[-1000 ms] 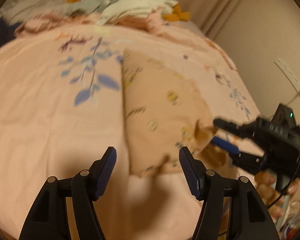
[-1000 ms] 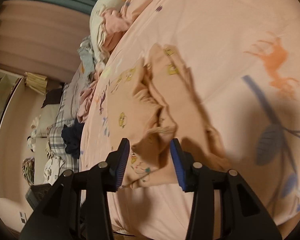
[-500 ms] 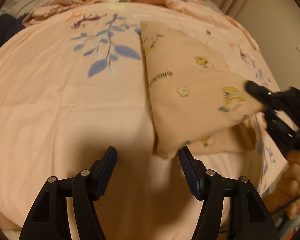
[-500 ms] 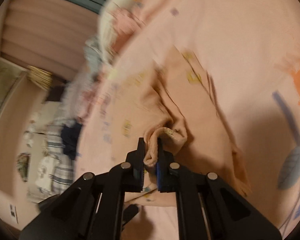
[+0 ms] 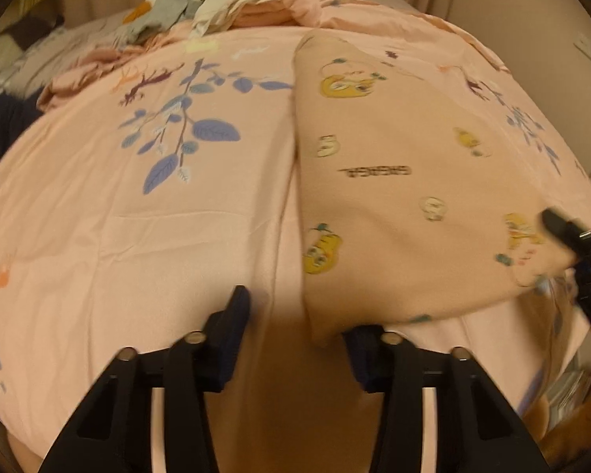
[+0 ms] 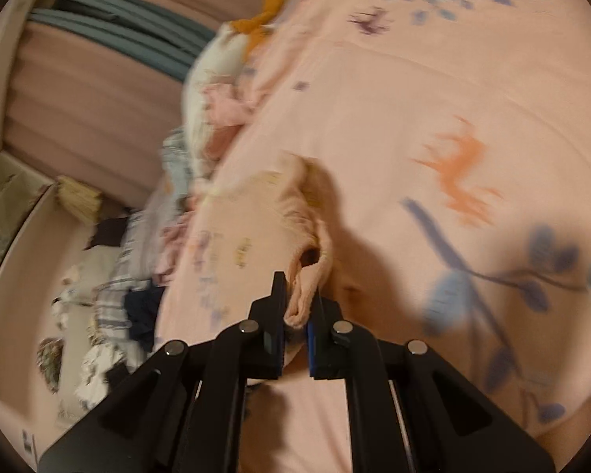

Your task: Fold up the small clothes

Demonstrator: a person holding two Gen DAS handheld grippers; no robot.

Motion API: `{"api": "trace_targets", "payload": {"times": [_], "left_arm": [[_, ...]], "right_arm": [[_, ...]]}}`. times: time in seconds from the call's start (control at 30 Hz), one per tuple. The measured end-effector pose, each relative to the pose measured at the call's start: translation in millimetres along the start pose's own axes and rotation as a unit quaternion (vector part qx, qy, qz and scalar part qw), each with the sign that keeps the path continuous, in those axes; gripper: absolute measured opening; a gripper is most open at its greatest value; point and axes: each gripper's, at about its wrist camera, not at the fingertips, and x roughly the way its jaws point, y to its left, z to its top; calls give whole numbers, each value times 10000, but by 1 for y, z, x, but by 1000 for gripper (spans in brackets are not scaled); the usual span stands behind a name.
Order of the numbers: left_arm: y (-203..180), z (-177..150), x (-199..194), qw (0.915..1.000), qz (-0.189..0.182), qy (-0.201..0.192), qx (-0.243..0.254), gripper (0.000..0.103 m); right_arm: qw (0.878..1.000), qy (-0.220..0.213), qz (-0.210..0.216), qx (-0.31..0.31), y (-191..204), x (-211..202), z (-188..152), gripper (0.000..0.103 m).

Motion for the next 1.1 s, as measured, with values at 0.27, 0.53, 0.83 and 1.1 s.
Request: {"api": "trace_targets", "payload": {"times": [0.27,0.53,0.83,1.1], "left_arm": [[9,-2,-1,9995,-216,132,-171,29],[14,-11,-10,9994,-159,267,-134,27],[40,20,-79,9966,-495,-616,-214,22],[6,77,-24,9944,-756,-667,-321,22]], "right_arm": [[9960,215,-758,-419,9,10,-9,11],[9925,373,-1060,-481,11,3,-6,13],[9883,-136,-1089,-1061,42,-22,30,17],[9866,424,-1045,-1179,62,78,105,49]]}}
